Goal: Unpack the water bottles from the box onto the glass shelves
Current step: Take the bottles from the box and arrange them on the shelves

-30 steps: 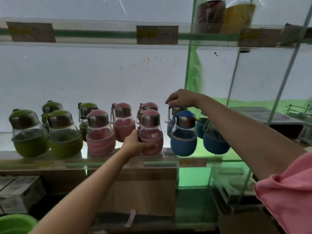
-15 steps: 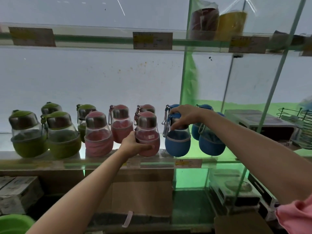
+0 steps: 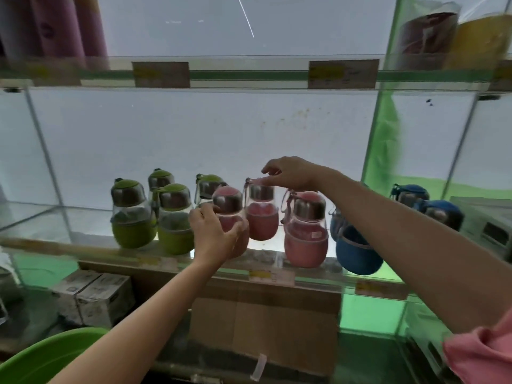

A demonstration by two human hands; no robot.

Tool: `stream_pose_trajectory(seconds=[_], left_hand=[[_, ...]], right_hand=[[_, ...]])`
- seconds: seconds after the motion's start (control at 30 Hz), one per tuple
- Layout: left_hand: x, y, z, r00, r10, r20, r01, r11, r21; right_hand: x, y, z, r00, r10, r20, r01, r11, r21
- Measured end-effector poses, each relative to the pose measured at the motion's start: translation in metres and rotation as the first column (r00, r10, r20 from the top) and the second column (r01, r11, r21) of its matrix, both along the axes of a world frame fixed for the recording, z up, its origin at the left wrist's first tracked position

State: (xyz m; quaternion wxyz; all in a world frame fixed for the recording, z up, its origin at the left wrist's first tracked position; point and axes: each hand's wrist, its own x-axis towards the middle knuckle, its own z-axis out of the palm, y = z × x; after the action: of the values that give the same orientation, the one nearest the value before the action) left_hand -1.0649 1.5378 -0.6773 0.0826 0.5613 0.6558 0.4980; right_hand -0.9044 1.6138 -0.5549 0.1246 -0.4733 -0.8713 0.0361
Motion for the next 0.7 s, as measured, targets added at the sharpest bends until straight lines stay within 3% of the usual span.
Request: stream_pose_trajectory(seconds=[0.1, 0.23, 0.37, 0.5, 0.7], left_hand=[[-0.016, 0.012, -0.007, 0.998, -0.064, -0.01, 0.062, 0.991, -0.12], [-0.034, 0.034, -0.014, 0.967, -0.207, 0.146, 0.243, 0.923, -0.299], [-0.067, 0.107, -0.07, 0.95, -0.279, 0.144, 0.311, 0.896, -0.317], [-0.044, 0.044, -0.03, 0.963, -0.263, 0.06, 0.269, 0.918, -0.293], [-0.023, 0.032, -0.026, 0.95, -0.289, 0.116, 0.311, 0.899, -0.31]], right_hand=[[-0.029, 0.02, -0.01, 0.996, -0.075, 0.042, 0.073, 0.996, 0.046], [-0.046, 0.039, -0.023, 0.98, -0.196, 0.041, 0.195, 0.981, 0.014], [-0.052, 0.048, -0.036, 0.971, -0.237, 0.031, 0.238, 0.971, -0.031], [-0.054, 0.051, -0.038, 0.972, -0.236, -0.008, 0.235, 0.972, -0.023], [-0.055, 0.048, -0.037, 0.983, -0.164, -0.083, 0.157, 0.984, -0.081]])
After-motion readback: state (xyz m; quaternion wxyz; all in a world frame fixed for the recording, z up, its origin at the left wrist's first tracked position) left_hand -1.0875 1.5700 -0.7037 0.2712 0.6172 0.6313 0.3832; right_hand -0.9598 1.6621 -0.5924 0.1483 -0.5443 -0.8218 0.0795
